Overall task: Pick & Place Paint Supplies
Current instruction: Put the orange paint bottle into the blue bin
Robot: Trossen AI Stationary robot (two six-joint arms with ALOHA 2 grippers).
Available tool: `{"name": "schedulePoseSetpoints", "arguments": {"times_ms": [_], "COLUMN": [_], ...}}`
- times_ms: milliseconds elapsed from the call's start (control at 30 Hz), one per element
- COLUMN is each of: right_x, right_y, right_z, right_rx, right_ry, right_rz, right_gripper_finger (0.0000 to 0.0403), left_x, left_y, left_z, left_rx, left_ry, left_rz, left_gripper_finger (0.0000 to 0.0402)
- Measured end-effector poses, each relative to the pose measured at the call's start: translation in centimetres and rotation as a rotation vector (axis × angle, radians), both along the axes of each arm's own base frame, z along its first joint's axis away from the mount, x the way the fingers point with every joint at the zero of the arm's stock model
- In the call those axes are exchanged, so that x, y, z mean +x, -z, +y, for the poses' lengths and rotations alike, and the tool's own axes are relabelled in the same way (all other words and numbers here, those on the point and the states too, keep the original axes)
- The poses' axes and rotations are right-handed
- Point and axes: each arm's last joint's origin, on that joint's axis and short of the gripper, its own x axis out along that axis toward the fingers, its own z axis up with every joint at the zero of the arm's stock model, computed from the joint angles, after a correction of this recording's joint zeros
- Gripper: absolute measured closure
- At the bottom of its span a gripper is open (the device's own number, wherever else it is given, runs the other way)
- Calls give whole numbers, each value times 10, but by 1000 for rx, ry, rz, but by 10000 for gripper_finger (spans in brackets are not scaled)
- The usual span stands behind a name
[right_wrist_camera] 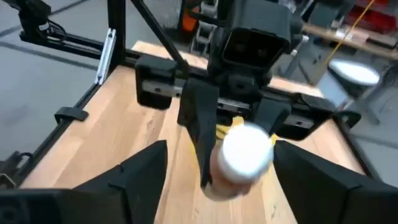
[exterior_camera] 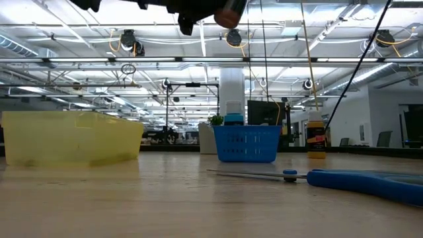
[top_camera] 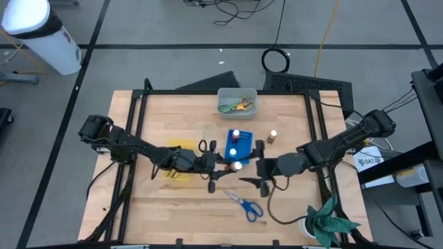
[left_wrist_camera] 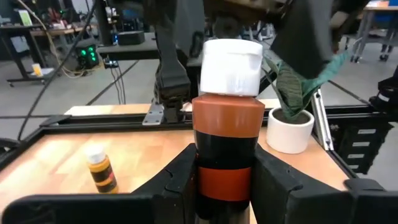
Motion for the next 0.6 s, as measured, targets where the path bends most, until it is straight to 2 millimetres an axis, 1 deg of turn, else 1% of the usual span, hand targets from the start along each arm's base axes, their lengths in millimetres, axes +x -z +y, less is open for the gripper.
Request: {"name": "schedulePoseSetpoints", "arguments": {"times_ms": [100,167,267,367,467,600], "right_x": [13,21,29,31,31,28], "right_y": [-9,-14,-17,-14,-12,-14], "right_z": [-4,-6,-11,-12,-12,-12], "right_rx": [30,53,57,45,38,41], "right_ry": [50,85,121,128,128,123], "right_rz": [79,124,178,209,229,224], "right_gripper_finger": [123,132,152,177,203,231], "left_x": [2,2,4,4,4,4], "left_y": [3,4,5,7,7,7], "left_z": [2,2,4,4,4,4], "left_rx": [-12,-12,-18,-20,-25,-25], "left_ry": [-8,-10,-15,-14,-16,-15], "left_rz": [5,9,9,21,28,29], "left_gripper_finger": [283,281,284,290,287,284]}}
